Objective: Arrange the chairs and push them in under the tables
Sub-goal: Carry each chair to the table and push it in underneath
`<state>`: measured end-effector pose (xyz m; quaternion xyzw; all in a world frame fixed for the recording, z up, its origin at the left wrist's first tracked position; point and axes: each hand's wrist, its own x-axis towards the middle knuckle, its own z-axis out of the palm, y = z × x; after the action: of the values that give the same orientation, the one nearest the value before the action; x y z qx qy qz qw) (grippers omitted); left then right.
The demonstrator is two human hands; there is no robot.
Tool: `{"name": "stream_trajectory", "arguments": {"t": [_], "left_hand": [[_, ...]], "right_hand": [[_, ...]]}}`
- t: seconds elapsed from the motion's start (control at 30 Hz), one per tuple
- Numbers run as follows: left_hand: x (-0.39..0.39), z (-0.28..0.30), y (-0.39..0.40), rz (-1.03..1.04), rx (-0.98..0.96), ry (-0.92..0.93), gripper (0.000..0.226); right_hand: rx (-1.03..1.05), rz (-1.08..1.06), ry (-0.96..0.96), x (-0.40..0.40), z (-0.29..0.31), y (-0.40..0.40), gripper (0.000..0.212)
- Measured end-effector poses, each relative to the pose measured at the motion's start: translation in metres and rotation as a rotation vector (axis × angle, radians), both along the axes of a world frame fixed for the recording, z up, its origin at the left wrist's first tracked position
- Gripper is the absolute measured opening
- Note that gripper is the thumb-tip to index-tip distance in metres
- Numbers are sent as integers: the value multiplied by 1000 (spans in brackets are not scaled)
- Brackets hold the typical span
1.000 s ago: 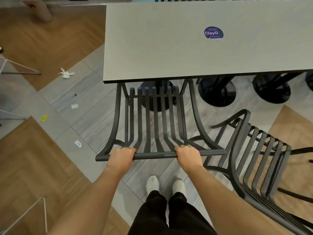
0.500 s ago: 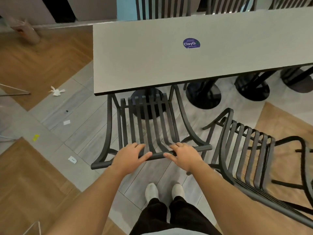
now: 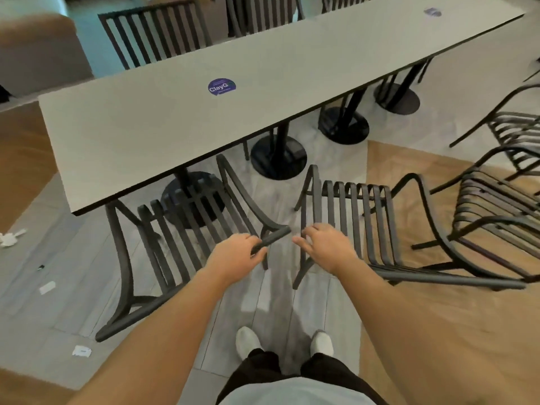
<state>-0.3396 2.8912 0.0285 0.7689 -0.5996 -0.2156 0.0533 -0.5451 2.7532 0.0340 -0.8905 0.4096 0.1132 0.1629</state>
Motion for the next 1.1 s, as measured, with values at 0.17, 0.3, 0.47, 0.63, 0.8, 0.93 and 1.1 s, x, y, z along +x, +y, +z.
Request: {"name": "stream_trajectory", "arguments": {"t": [0.17,0.3,0.47,0.63,0.8,0.93,1.1], "left_hand": [[-52,-6,-34,-126,-8,5,44],[-104,-7,-52,-174,-15,62,44],[-186,-13,-74,-201,6,92,41],[-280,-19,-87,-134,20,159,34],[-347,-43,-88,167,138,432,37],[-368,-61,-94,593,244,719,60],[-368,-65,-106,1102,281,1090,79]], "right_hand": [[7,-127,-3,-79,5,-16,61],[10,-217,-26,-139,-1,-21,58],[24,-283,-59,-224,-11,-35,55],[59,-346,-157,-310,-22,-47,44],[91,-453,-202,-379,-37,-47,40],[304,-843,-311,-409,-50,-51,51],[677,-1606,-690,-397,-78,-79,68]]}}
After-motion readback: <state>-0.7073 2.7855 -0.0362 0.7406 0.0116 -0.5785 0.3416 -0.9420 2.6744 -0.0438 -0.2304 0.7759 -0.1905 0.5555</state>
